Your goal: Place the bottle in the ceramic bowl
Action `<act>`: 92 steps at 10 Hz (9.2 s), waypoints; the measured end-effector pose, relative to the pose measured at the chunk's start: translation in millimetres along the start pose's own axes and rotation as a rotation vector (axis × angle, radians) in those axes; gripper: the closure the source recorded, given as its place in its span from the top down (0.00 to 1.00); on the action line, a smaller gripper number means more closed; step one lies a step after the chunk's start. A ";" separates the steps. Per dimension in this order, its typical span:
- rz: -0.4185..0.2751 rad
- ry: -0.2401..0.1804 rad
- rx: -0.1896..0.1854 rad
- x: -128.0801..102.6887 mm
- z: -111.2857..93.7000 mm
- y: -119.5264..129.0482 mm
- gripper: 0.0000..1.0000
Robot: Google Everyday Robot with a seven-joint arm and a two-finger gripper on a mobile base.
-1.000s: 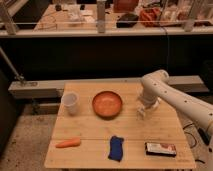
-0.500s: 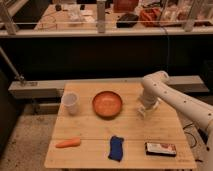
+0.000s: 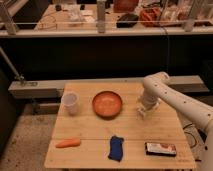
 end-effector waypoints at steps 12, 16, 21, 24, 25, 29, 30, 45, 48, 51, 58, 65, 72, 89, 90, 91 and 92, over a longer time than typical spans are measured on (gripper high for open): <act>0.043 -0.005 -0.003 13.8 8.2 5.1 0.20; 0.009 0.030 0.020 -9.6 -28.1 -28.3 0.00; -0.027 0.057 0.033 -25.4 -37.9 -42.8 0.00; -0.054 0.064 0.032 -69.9 -44.5 -67.6 0.00; -0.050 0.061 0.031 -75.6 -43.9 -68.6 0.07; -0.041 0.046 0.037 -47.8 -47.2 -56.8 0.01; -0.035 0.042 0.041 -47.4 -48.8 -58.1 0.09; 0.019 -0.009 0.055 -37.3 -49.1 -49.5 0.13; 0.026 -0.015 0.057 -34.9 -49.0 -47.3 0.13; 0.033 -0.020 0.059 -33.1 -48.5 -45.8 0.19; 0.049 -0.036 0.061 -29.0 -46.5 -39.1 0.18; 0.077 -0.055 0.072 -18.9 -44.9 -34.0 0.18; 0.117 -0.077 0.078 -3.9 -42.0 -26.6 0.39; 0.237 -0.125 0.057 49.3 -6.2 7.8 0.75; 0.246 -0.124 0.058 51.1 -4.6 8.6 0.75; 0.255 -0.123 0.059 54.3 -4.7 8.5 0.75; 0.264 -0.124 0.058 57.2 -2.9 9.2 0.75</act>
